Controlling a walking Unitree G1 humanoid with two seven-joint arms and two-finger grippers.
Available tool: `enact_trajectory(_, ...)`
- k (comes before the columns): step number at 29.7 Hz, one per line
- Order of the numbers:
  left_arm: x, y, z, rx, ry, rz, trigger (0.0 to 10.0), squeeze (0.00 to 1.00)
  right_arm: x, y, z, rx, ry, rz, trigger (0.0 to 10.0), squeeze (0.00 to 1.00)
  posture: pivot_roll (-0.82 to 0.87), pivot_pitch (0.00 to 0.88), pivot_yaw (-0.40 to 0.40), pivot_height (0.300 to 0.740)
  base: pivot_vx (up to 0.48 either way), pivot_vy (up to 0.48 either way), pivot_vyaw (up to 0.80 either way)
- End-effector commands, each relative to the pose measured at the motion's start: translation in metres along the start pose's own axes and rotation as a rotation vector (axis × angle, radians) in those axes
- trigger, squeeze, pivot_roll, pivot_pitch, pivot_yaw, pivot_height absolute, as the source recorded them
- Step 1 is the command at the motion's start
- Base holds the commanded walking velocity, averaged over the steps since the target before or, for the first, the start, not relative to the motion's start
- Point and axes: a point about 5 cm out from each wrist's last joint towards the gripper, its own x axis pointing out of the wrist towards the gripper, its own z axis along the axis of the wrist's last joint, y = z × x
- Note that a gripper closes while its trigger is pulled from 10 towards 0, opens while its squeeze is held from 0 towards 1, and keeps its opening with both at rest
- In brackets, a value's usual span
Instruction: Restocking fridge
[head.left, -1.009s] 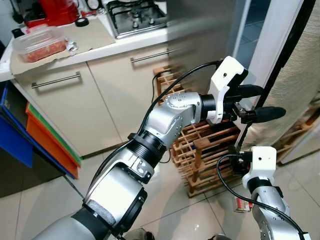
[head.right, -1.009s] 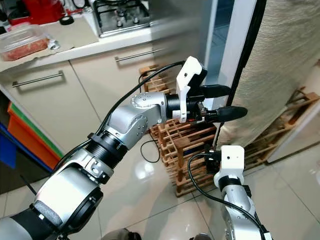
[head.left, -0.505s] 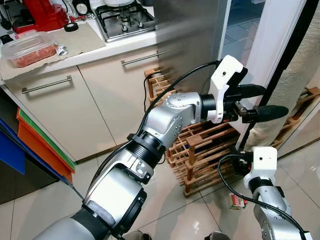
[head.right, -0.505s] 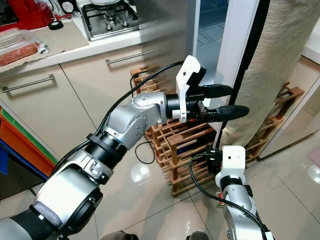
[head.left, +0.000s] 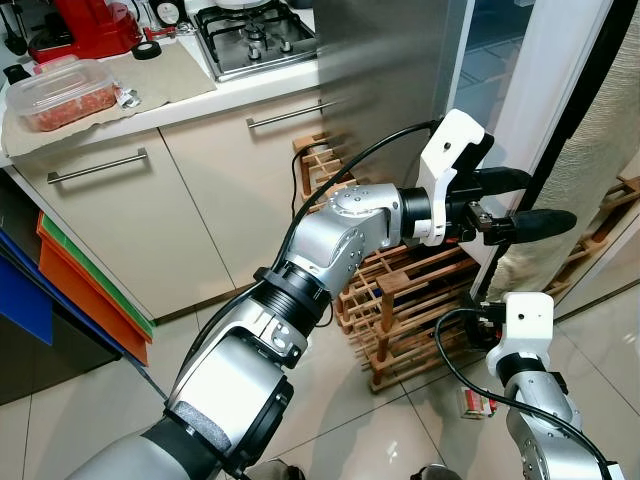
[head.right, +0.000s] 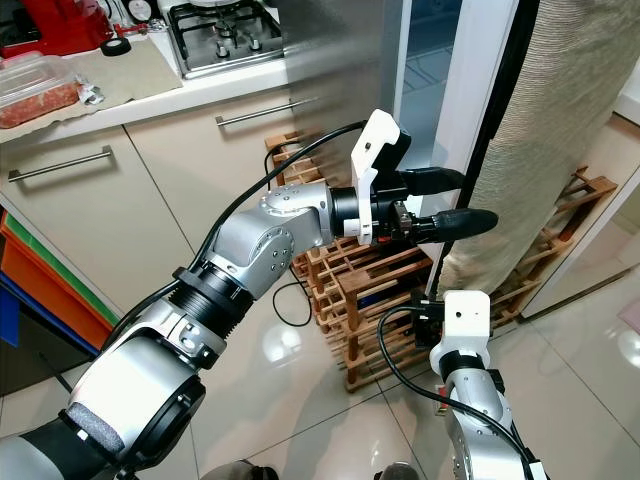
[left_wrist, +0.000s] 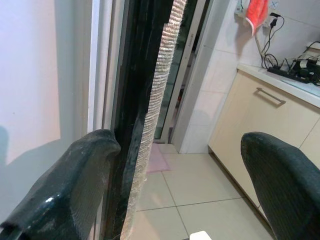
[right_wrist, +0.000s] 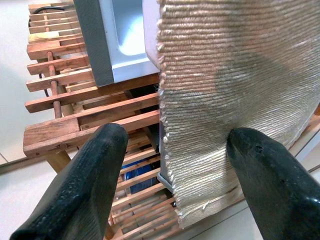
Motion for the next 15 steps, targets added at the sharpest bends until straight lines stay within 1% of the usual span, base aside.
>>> enact_trajectory(1, 0.0536, -0.0594, 0.0045, -0.080, -0.178, -0.274, 10.0, 0.00, 0.0064, 0.0154, 0.0059, 0.008, -0.015, 0.078, 10.0, 0.00, -0.12, 0.043, 0.120, 0.740, 0.000, 0.000, 0.00)
enact_trajectory(15, 0.0536, -0.0594, 0.0045, -0.080, -0.178, -0.274, 10.0, 0.00, 0.0064, 0.0154, 0.0059, 0.008, -0.015, 0.078, 10.0, 0.00, -0.12, 0.043, 0.120, 0.740, 0.000, 0.000, 0.00)
